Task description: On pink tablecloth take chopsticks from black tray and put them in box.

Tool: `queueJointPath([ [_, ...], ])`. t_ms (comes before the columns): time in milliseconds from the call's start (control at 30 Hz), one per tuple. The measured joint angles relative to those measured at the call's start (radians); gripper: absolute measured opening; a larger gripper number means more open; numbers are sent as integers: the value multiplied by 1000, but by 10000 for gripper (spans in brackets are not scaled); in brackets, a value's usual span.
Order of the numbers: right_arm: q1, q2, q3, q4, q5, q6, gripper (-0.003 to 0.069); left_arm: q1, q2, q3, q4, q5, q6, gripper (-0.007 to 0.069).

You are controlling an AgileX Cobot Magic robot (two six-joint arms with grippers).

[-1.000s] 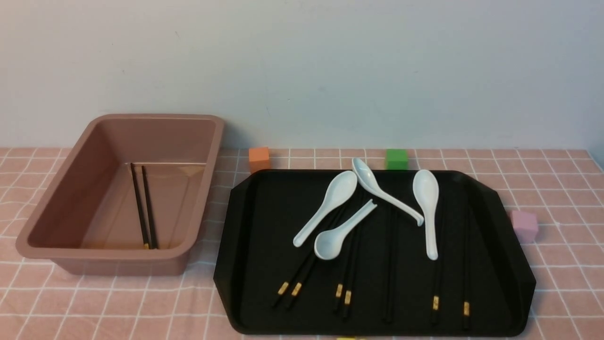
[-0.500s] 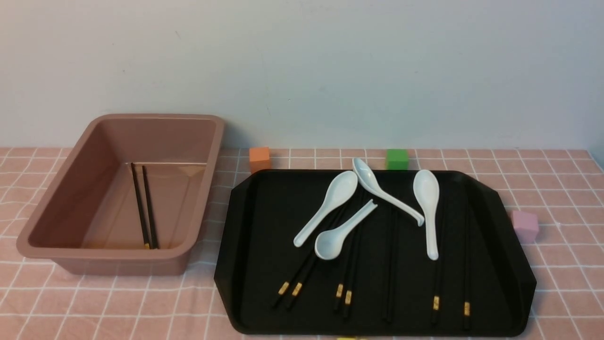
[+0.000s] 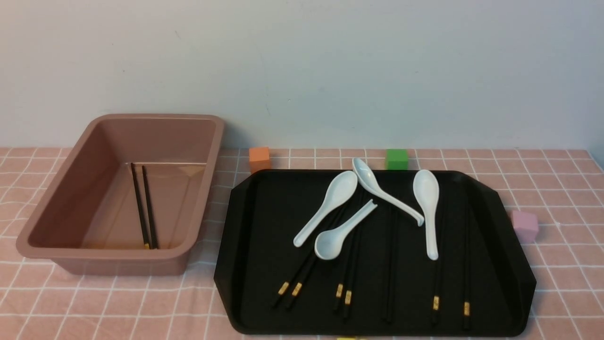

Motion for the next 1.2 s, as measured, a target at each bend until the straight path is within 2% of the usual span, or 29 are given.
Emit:
queueJointPath([
  [1200,0,0,0,0,0,0,240,0,0,0,0,0,0,52],
])
